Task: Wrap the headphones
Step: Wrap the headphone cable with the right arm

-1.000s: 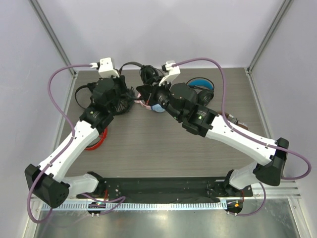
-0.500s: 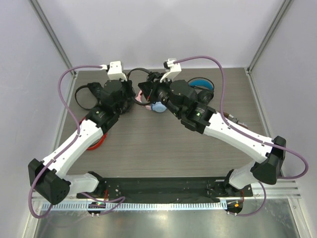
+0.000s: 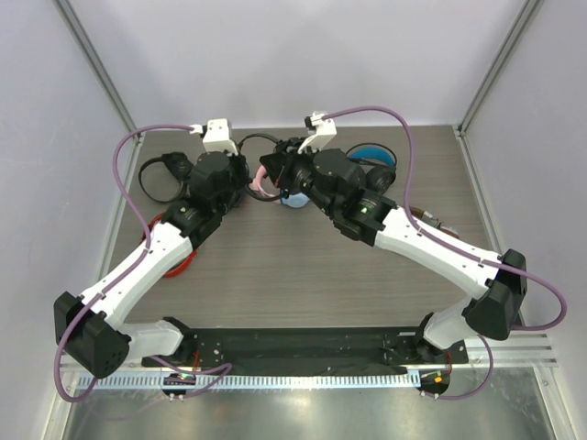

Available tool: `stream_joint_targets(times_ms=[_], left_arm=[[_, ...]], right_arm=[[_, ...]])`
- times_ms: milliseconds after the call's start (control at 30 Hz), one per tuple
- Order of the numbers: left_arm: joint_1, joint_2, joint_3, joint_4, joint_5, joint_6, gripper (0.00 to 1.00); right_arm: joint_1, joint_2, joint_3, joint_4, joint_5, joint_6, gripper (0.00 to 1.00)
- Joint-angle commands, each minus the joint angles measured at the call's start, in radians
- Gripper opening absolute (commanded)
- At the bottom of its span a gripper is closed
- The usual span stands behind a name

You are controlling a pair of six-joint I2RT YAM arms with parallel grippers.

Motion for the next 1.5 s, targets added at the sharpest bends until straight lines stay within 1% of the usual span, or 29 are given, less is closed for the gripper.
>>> stream_joint_targets(times_ms=[0, 67, 400, 500, 733, 867, 1167, 1267, 1367, 1467], left_arm=[[-0.004, -0.012, 0.015, 0.042, 0.023, -0.014, 0.0], [-0.009, -0.012, 0.016, 0.039, 0.026, -0.014, 0.0], [-0.012, 0.001, 0.024, 0.026, 0.024, -0.01, 0.0], [-0.012, 0.009, 0.035, 0.024, 0.02, -0.013, 0.0], [-0.012, 0.026, 0.075, 0.009, 0.02, -0.023, 0.0], [-0.012, 0.04, 0.104, -0.002, -0.009, 0.01, 0.0], [-0.009, 0.064, 0.144, -0.02, -0.029, 0.039, 0.0], [-0.009, 0.064, 0.145, -0.022, -0.022, 0.038, 0.0], [-0.009, 0.063, 0.145, -0.022, -0.005, 0.03, 0.0], [-0.009, 0.058, 0.145, -0.03, 0.027, 0.03, 0.0]], right_arm=[[-0.051, -0.048, 0.01, 0.058, -0.033, 0.036, 0.11], [-0.08, -0.043, 0.021, 0.053, -0.053, 0.053, 0.11], [-0.118, -0.055, 0.041, 0.05, -0.058, 0.048, 0.11], [-0.126, -0.064, 0.036, 0.055, -0.085, 0.062, 0.11], [-0.132, -0.074, 0.015, 0.061, -0.093, 0.076, 0.11], [-0.154, -0.11, -0.045, 0.095, -0.136, 0.108, 0.11], [-0.174, -0.224, -0.183, 0.093, -0.271, 0.16, 0.11], [-0.174, -0.265, -0.226, 0.08, -0.271, 0.154, 0.11], [-0.187, -0.294, -0.246, 0.064, -0.237, 0.141, 0.07], [-0.223, -0.292, -0.223, 0.032, -0.245, 0.102, 0.01]])
